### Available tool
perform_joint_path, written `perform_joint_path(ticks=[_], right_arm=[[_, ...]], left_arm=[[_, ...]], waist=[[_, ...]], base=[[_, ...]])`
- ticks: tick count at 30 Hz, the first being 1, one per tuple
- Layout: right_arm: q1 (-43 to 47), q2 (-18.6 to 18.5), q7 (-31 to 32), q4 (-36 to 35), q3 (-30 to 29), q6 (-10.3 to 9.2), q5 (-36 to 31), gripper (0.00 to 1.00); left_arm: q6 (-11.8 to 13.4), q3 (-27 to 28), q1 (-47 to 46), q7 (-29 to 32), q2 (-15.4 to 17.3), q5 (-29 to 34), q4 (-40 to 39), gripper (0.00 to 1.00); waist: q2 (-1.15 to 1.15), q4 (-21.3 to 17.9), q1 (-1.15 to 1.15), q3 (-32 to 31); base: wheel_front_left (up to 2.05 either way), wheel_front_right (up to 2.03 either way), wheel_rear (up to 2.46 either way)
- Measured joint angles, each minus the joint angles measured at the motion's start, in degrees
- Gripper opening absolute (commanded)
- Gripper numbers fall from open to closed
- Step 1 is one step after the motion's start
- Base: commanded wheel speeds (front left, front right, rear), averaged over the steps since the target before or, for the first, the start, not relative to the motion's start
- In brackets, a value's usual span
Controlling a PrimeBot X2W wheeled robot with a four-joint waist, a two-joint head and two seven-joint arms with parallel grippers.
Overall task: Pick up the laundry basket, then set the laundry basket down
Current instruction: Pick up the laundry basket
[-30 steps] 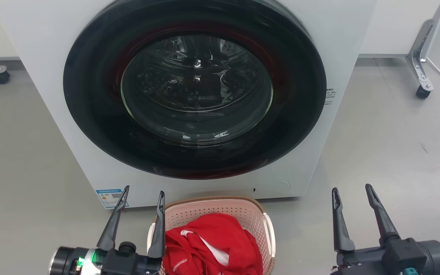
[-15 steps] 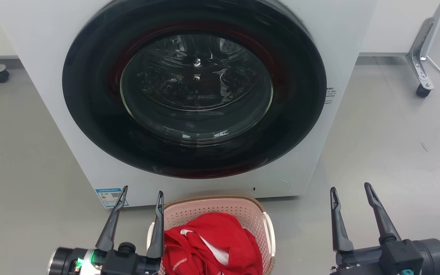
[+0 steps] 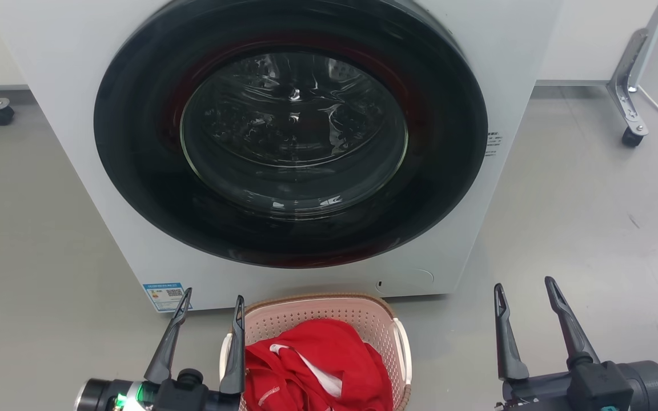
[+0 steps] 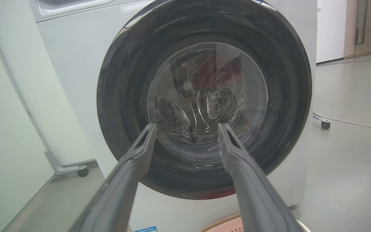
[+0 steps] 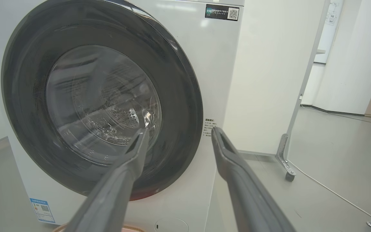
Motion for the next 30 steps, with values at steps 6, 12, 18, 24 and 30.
perform_joint_path(ticks=[6, 12, 18, 24, 30], right_arm=[[0.64, 0.04, 0.00, -0.01, -0.01, 0.00, 0.00, 1.00], [0.68, 0.08, 0.00, -0.29, -0.01, 0.00, -0.01, 1.00], [0.86, 0.10, -0.15, -1.57, -0.01, 0.00, -0.04, 1.00], [0.75, 0.11, -0.15, -1.90, -0.14, 0.00, -0.09, 1.00], [0.08, 0.10, -0.15, -2.10, -0.57, 0.00, -0.08, 1.00]], left_arm=[[0.00, 0.00, 0.01, 0.00, -0.02, -0.01, 0.01, 1.00], [0.00, 0.00, 0.09, 0.00, -0.04, -0.01, -0.03, 1.00], [0.00, -0.03, 1.14, -0.01, -0.07, -0.01, -0.93, 1.00], [0.00, 0.03, 1.08, -0.19, -0.07, -0.62, -1.74, 1.00], [0.00, 0.19, 0.63, -0.20, -0.08, -1.69, -2.15, 1.00]], waist=[[0.00, -0.02, 0.00, -0.17], [0.00, 0.00, 0.00, -0.12], [0.00, 0.01, 0.00, 0.68], [0.00, 0.01, 0.00, 2.36], [0.00, -0.03, 0.00, 4.87]], base=[[0.00, 0.00, 0.00], [0.00, 0.00, 0.00], [0.00, 0.00, 0.00], [0.00, 0.00, 0.00], [0.00, 0.00, 0.00]])
